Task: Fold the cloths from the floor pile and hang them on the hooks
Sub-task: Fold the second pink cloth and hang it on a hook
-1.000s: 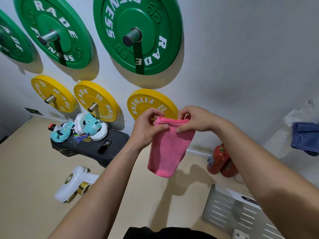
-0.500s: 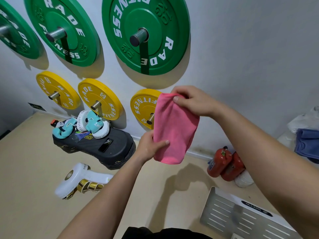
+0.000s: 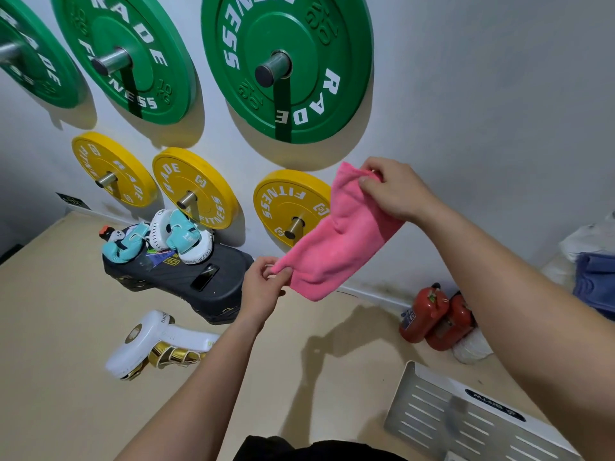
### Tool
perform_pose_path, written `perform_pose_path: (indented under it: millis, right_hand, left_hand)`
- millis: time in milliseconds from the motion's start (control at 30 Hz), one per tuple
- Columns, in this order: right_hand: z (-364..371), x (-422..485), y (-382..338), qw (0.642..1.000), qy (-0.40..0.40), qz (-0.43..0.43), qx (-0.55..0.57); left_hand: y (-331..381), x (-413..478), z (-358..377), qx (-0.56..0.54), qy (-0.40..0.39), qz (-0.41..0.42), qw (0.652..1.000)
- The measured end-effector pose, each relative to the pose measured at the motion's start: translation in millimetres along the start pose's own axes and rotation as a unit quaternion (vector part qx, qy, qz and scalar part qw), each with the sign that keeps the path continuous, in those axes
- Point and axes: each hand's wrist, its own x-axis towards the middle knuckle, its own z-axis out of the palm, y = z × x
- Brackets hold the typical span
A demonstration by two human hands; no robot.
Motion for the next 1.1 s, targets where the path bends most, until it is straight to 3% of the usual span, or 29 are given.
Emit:
perform_pose_path:
  millis: [133, 333, 600, 767, 933, 1100]
  right_hand:
    - [28.7, -9.8, -4.8, 0.995, -0.073, 0.022, -0.067]
    - [65.5, -32.3, 0.8, 0.970, -0.215, -0.110, 0.001]
    - [72.7, -36.6, 3.2, 0.981, -0.169, -0.096, 0.024]
    - [76.1, -35.3, 1.4, 0.981, -0.169, -0.094, 0.003]
    - [77.8, -36.9, 6.3, 0.984, -0.161, -0.078, -0.006]
    - [74.9, -32.7, 2.3, 0.985, -0.155, -0.074, -0.013]
  left_hand:
    - [24.0, 5.0, 12.1, 0.093, 0.005, 0.122, 0.988]
    - [46.0, -0.2, 20.6, 0.106, -0.056, 0.160, 0.980]
    - [51.3, -11.1, 22.9, 0.066, -0.109, 0.150, 0.980]
    - [55.8, -13.9, 28.2, 0.078, -0.049, 0.164, 0.982]
    - [58.1, -9.6, 24.6, -0.008, 0.006, 0.136, 0.991]
    - [51.4, -8.5, 22.7, 0.134, -0.094, 0.143, 0.976]
